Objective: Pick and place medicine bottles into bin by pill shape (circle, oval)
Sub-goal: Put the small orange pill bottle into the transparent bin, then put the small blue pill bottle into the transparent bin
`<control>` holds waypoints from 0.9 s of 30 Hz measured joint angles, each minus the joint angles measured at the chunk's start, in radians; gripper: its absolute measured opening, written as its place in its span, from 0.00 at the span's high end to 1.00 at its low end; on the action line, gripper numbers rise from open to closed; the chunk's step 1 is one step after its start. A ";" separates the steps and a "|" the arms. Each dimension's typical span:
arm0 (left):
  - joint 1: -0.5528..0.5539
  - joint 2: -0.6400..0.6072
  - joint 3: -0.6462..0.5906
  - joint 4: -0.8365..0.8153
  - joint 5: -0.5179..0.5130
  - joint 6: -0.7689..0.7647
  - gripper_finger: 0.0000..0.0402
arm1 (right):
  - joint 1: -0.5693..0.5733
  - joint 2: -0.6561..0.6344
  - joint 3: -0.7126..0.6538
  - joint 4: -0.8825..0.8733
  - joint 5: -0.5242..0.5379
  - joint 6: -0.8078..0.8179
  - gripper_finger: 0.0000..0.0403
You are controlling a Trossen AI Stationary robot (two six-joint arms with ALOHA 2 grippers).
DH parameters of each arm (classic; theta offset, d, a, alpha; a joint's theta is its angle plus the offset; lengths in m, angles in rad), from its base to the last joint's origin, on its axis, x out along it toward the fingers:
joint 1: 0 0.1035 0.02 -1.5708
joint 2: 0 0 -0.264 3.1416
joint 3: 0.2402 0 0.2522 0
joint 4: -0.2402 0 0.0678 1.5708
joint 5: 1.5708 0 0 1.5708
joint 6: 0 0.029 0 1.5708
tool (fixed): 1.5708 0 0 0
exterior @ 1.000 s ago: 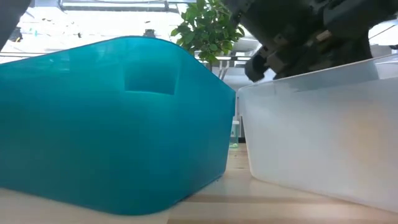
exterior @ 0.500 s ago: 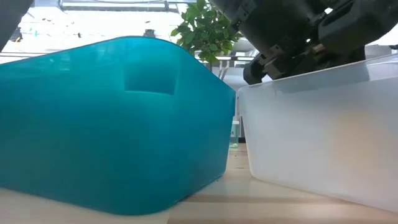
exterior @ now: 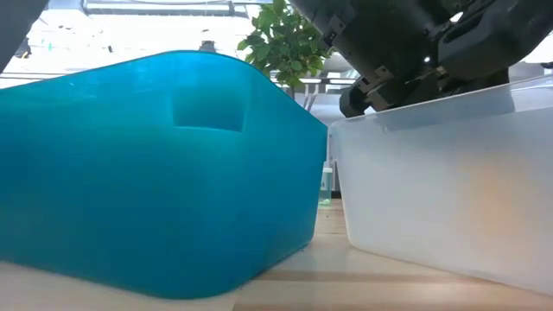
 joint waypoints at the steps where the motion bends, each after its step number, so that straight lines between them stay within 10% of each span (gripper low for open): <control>1: 0.000 0.000 0.000 0.000 0.000 -0.005 0.59 | 0.000 0.000 0.000 0.000 0.000 0.000 0.33; 15: -0.006 -0.032 0.031 -0.052 -0.002 -0.050 0.35 | 0.000 0.000 0.000 0.000 0.000 -0.008 0.33; 27: 0.011 -0.036 0.303 -0.463 -0.070 -0.036 0.34 | 0.000 0.000 0.000 0.033 0.000 -0.007 0.33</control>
